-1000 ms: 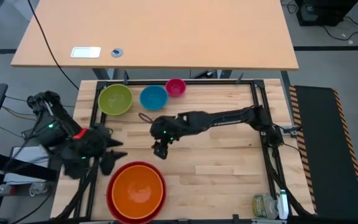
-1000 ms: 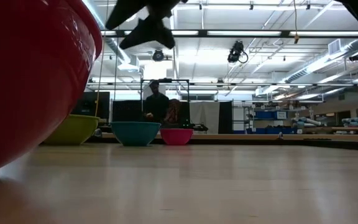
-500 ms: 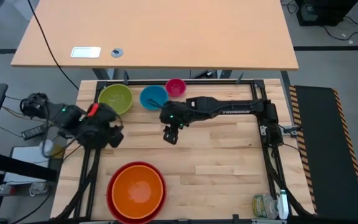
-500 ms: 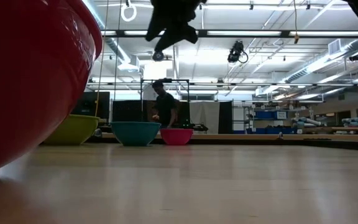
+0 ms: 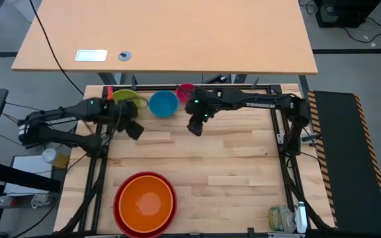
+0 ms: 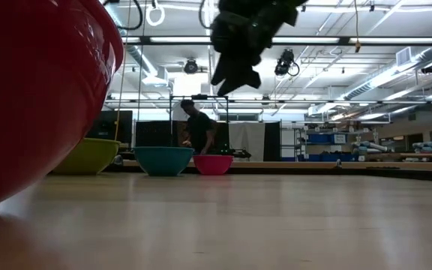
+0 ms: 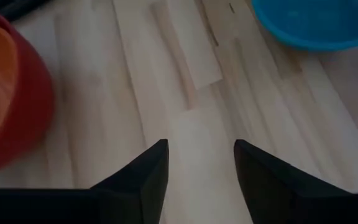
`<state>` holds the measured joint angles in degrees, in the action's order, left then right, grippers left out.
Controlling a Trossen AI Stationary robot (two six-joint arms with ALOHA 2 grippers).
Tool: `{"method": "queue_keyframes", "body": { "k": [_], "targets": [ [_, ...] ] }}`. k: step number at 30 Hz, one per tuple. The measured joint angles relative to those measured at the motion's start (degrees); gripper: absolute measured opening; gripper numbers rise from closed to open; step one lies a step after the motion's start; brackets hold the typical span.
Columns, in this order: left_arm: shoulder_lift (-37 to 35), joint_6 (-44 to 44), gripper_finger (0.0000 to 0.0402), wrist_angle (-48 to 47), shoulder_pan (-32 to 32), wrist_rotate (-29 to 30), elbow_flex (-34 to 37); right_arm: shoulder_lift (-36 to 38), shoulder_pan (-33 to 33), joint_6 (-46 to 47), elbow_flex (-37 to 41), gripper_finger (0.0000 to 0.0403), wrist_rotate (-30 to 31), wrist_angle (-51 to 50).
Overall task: Nest bowls inside each other
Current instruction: Stack the green bowl on top of the orange bowl
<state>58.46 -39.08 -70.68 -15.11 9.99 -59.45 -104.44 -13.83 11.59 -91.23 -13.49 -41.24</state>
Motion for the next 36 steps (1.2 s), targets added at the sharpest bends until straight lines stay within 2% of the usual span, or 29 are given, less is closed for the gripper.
{"method": "queue_keyframes", "body": {
  "k": [4, 8, 18, 21, 25, 28, 32, 36],
  "targets": [
    [0.06, 4.32, 0.0183, 1.45, -12.96, -1.55, 0.7, 6.7, -1.64, 1.63, 9.56, 0.0181, -1.91, 8.48],
    [0.04, 5.93, 0.0183, 2.63, -25.14, -3.63, 0.75, 11.56, -2.13, 2.16, 14.8, 0.0176, -1.21, 10.68],
    [4.27, 10.93, 0.0196, 3.08, -46.38, -3.6, 0.75, 12.78, 0.12, -1.13, 15.92, 0.0174, -4.51, 14.06],
    [6.56, 13.66, 0.0204, 3.25, -50.74, -6.57, 1.1, 12.76, 0.94, -2.19, 15.92, 0.0173, -4.48, 15.97],
    [9.49, 14.5, 0.0205, 2.81, -55.25, -9.95, 4.89, 12.78, 1.37, -2.35, 15.92, 0.0173, -5.82, 17.3],
    [9.81, 14.75, 0.0205, 2.74, -57.57, -8.83, 8.26, 12.78, 1.7, -2.35, 15.92, 0.0173, -6.09, 17.23],
    [9.27, 14.4, 0.0205, 2.05, -58.14, -3.73, 10.62, 12.78, 2.2, -2.39, 15.92, 0.0173, -6.18, 17.39],
    [9.27, 13.23, 0.0205, 3.17, -59.63, -4.58, 12.82, 12.78, 2.46, -3.11, 15.92, 0.0173, -6.28, 17.6]
  ]
}}
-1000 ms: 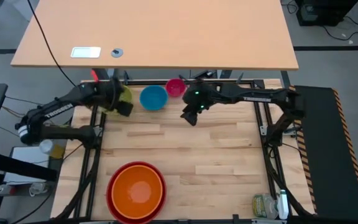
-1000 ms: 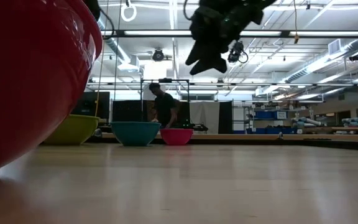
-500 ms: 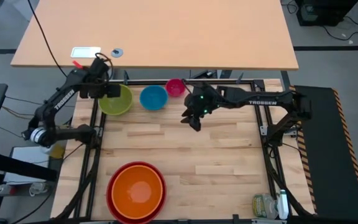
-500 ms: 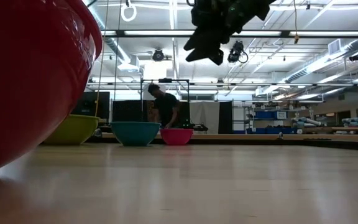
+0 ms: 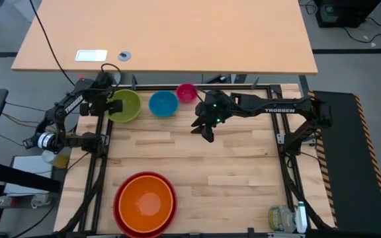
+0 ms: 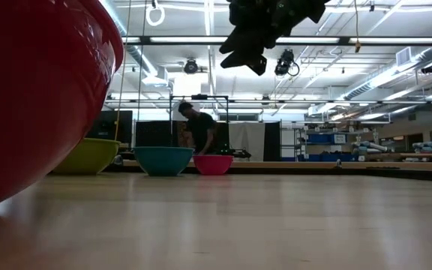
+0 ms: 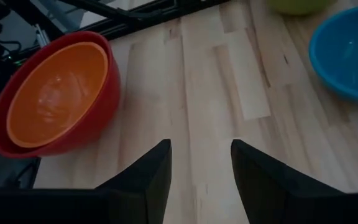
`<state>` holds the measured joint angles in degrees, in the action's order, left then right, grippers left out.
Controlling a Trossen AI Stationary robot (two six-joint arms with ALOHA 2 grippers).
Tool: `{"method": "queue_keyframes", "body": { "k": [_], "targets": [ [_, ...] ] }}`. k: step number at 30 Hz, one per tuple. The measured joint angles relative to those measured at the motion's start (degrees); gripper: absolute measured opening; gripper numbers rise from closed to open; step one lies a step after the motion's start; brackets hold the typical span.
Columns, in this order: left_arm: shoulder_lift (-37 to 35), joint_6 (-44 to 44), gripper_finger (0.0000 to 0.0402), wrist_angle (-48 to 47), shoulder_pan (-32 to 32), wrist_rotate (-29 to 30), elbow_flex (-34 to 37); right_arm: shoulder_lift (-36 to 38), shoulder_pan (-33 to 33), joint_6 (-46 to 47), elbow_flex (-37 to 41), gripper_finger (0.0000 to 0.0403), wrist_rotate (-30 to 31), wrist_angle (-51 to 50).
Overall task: Nest bowls inside each other
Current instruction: Stack the green bowl on top of the orange bowl
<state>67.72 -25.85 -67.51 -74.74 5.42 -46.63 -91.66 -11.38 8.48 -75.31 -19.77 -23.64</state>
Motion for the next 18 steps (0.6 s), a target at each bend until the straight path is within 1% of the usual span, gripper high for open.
{"method": "queue_keyframes", "body": {
  "k": [3, 7, 11, 14, 16, 18],
  "targets": [
    [0.02, -1.36, 0.0205, 2.82, -0.63, -1.72, 1.68, 0.0, 0.02, 0.07, 0.0, 0.0173, -0.17, 0.0],
    [0.04, -3.64, 0.0194, 4.61, -0.61, -2.0, 3.56, 0.0, 0.11, 0.28, 0.0, 0.0173, -1.09, 0.0],
    [0.04, -6.5, 0.0192, 5.79, -0.57, -2.05, 4.78, 0.0, 0.11, 0.3, 0.0, 0.0173, -1.07, 0.0],
    [0.04, -7.03, 0.0191, 6.34, -0.59, -2.56, 5.13, 0.0, 0.17, 0.3, 0.0, 0.0173, -1.05, 0.0],
    [0.04, -6.82, 0.0181, 6.28, -0.56, -2.73, 5.16, 0.0, 0.2, 0.3, 0.0, 0.0173, -1.05, 0.0],
    [0.05, -6.52, 0.0155, 6.28, -0.56, -3.48, 5.16, 0.0, 0.2, 0.3, 0.0, 0.0173, -1.05, 0.0]
  ]
}}
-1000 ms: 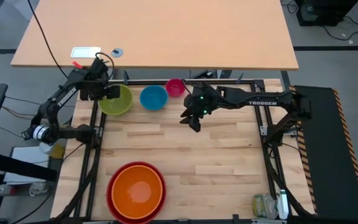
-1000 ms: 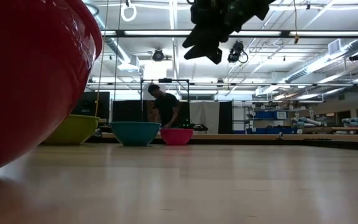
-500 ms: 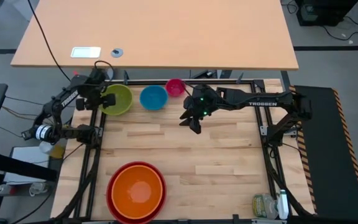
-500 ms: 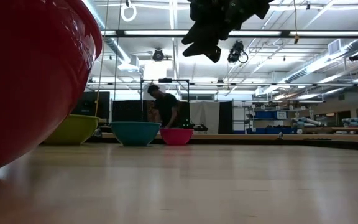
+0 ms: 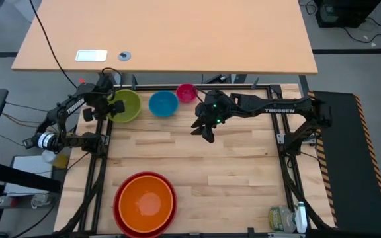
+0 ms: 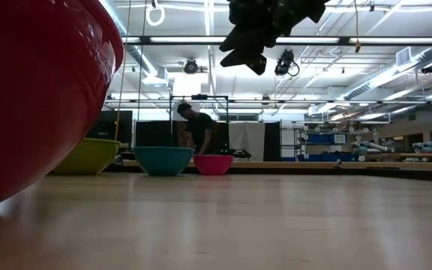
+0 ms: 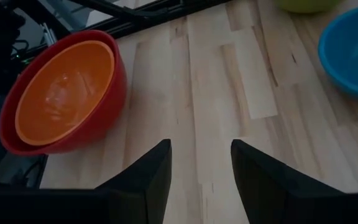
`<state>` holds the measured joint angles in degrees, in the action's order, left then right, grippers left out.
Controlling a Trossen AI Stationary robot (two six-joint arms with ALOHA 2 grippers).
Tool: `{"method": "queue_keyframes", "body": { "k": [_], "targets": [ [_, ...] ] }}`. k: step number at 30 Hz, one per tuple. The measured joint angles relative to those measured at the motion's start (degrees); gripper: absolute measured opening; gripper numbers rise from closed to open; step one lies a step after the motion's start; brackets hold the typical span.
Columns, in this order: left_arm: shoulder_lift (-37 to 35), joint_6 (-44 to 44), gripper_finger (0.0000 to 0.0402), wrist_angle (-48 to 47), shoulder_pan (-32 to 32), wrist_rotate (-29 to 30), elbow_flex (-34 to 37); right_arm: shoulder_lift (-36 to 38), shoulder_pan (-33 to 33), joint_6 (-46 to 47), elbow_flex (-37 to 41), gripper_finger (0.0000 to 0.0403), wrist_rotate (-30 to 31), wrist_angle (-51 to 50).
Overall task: Nest bowls inside each other
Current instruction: Stack the green bowl on top of the orange bowl
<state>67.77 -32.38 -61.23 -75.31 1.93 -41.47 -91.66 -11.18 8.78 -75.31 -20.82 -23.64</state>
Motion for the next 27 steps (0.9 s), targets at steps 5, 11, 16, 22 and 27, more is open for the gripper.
{"method": "queue_keyframes", "body": {
  "k": [5, 11, 16, 22, 27],
  "targets": [
    [0.0, -0.14, 0.0061, 0.44, 0.27, -0.3, -0.06, 0.0, 0.0, -0.18, 0.0, 0.0173, 0.02, 0.0],
    [-0.07, 1.15, 0.0019, 0.42, 1.52, -2.05, -0.19, 0.0, 0.02, 0.02, 0.0, 0.0173, 0.07, 0.0],
    [-0.23, 1.07, 0.0022, 0.06, 1.68, -1.82, -0.26, 0.0, 0.02, 0.02, 0.0, 0.0173, 0.15, 0.0],
    [-3.36, 1.74, 0.0017, -1.32, 1.7, 0.17, -4.4, 0.0, 0.02, 0.02, 0.0, 0.0173, 0.15, 0.0],
    [-6.56, 3.58, 0.0016, -2.62, 1.65, -0.75, -9.92, 0.0, 0.0, 0.04, 0.0, 0.0173, 0.15, 0.03]
  ]
}}
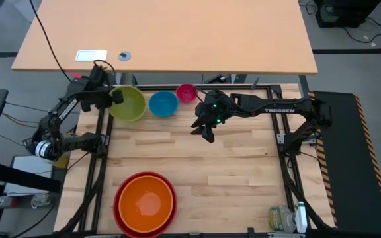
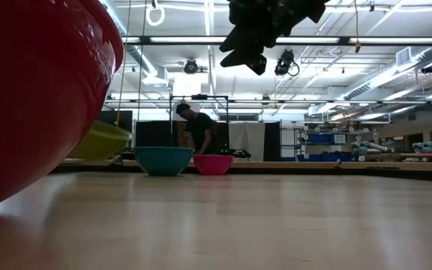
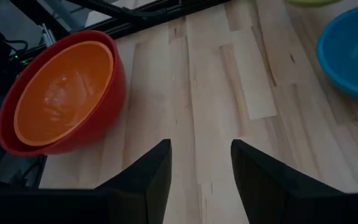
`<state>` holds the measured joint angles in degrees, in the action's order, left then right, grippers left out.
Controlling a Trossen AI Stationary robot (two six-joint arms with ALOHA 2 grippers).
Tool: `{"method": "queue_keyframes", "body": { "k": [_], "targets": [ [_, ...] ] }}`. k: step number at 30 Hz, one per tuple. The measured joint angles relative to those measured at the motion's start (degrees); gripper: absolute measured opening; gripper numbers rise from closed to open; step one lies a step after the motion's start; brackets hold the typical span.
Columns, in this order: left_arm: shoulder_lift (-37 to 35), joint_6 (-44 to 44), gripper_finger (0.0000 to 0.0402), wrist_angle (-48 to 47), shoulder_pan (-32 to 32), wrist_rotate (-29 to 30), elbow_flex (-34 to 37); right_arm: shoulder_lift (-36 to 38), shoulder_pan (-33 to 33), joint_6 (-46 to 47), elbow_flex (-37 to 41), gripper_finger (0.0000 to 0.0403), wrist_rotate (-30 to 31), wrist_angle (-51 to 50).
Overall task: Nest bowls inside each other
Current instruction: Stack the green bowl on top of the orange bowl
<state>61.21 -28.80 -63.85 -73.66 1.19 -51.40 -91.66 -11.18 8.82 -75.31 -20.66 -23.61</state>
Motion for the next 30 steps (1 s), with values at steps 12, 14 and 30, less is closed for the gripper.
{"method": "queue_keyframes", "body": {
  "k": [12, 14, 30],
  "targets": [
    [-5.82, 6.65, 0.0016, -10.06, 10.22, -11.68, -11.42, 0.0, -3.14, 4.06, -0.02, 0.0173, 1.27, 3.91],
    [-6.76, 5.59, 0.0016, -10.79, 14.5, -12.97, -12.6, 0.0, -3.89, 4.77, -0.02, 0.0173, 1.29, 3.93],
    [-6.57, -18.43, 0.0016, -11.92, 68.61, -15.26, -16.59, 0.0, -7.23, 6.52, -0.02, 0.0173, 1.5, 4.06]
  ]
}}
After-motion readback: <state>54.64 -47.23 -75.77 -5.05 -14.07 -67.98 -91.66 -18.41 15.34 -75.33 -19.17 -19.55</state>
